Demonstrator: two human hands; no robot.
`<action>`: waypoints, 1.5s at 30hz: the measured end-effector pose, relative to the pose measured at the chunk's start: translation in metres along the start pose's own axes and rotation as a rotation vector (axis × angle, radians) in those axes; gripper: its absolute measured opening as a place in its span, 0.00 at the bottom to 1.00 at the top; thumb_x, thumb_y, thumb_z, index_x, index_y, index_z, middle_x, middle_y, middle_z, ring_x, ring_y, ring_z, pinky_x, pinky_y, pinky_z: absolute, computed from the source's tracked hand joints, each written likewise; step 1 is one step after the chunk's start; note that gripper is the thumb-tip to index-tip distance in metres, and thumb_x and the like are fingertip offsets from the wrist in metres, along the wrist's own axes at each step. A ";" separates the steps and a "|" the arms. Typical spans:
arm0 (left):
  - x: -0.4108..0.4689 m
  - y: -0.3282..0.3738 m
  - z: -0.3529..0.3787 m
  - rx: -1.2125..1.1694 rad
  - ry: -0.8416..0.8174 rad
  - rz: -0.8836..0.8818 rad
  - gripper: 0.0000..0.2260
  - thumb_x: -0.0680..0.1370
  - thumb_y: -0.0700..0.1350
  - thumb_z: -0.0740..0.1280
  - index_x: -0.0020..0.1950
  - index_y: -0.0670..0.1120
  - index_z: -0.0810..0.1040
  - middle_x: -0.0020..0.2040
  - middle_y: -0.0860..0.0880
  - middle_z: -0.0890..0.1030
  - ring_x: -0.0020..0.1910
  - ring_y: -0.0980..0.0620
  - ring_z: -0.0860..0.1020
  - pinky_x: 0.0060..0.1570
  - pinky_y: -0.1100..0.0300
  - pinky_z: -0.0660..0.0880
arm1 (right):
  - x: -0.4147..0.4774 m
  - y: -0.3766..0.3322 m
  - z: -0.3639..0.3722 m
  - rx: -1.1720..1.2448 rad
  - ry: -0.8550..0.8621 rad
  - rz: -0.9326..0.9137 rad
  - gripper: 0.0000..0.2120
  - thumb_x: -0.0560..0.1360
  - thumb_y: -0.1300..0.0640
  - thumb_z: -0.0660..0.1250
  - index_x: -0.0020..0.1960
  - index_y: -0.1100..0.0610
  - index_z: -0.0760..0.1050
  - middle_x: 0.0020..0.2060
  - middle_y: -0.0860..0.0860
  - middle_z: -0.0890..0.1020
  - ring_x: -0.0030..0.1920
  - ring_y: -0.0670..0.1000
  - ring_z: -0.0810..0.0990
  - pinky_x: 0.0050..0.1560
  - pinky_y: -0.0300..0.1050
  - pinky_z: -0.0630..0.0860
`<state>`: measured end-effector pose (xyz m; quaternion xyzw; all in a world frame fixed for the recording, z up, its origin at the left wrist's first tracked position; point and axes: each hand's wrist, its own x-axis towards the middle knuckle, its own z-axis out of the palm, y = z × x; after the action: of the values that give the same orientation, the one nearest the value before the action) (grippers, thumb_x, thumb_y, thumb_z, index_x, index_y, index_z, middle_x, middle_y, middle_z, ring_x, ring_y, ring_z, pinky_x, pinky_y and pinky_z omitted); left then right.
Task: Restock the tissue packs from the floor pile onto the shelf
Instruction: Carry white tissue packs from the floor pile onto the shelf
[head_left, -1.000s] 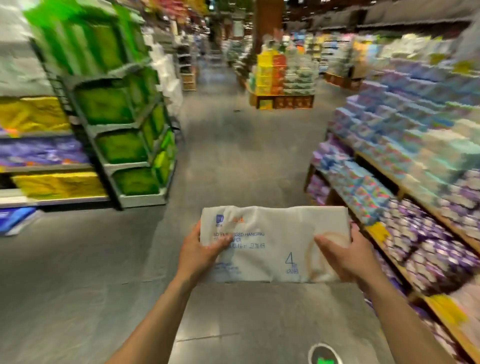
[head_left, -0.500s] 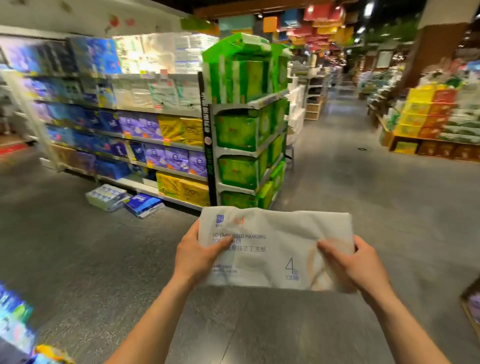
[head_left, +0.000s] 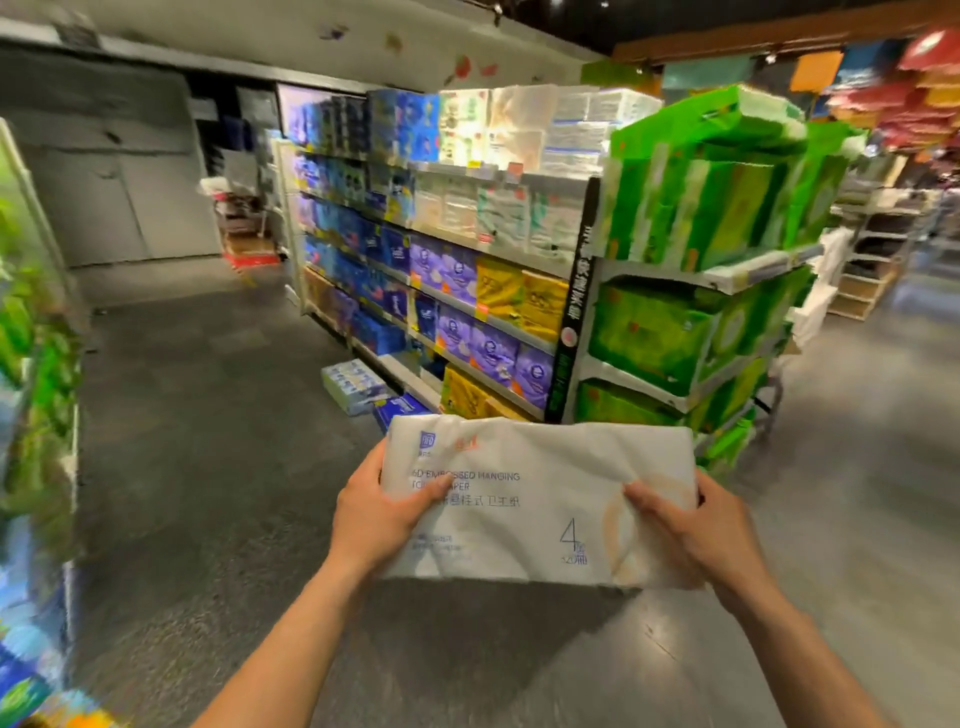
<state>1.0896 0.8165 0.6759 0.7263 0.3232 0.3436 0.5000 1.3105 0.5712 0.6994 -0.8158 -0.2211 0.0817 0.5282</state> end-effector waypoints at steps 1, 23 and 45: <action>0.026 -0.005 -0.001 0.021 0.023 0.010 0.22 0.64 0.62 0.78 0.55 0.59 0.79 0.47 0.60 0.85 0.45 0.60 0.83 0.45 0.56 0.80 | 0.026 -0.003 0.018 -0.008 -0.006 -0.001 0.20 0.67 0.43 0.79 0.54 0.50 0.80 0.46 0.46 0.85 0.44 0.50 0.84 0.44 0.52 0.82; 0.706 0.028 0.041 -0.005 0.137 0.232 0.33 0.62 0.61 0.79 0.64 0.58 0.73 0.48 0.56 0.85 0.43 0.56 0.84 0.42 0.55 0.81 | 0.651 -0.179 0.235 0.054 0.087 -0.193 0.20 0.66 0.42 0.80 0.52 0.49 0.80 0.43 0.46 0.86 0.42 0.48 0.85 0.41 0.46 0.81; 1.303 0.109 0.064 -0.169 0.055 0.615 0.37 0.59 0.54 0.80 0.62 0.48 0.66 0.50 0.51 0.81 0.44 0.55 0.83 0.39 0.56 0.83 | 1.129 -0.385 0.379 0.064 0.436 -0.562 0.35 0.56 0.35 0.79 0.56 0.52 0.79 0.48 0.47 0.86 0.48 0.49 0.85 0.52 0.58 0.83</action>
<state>1.8789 1.8121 0.9919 0.7362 0.0721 0.5239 0.4224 2.0696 1.5220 0.9956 -0.7044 -0.3166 -0.2359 0.5899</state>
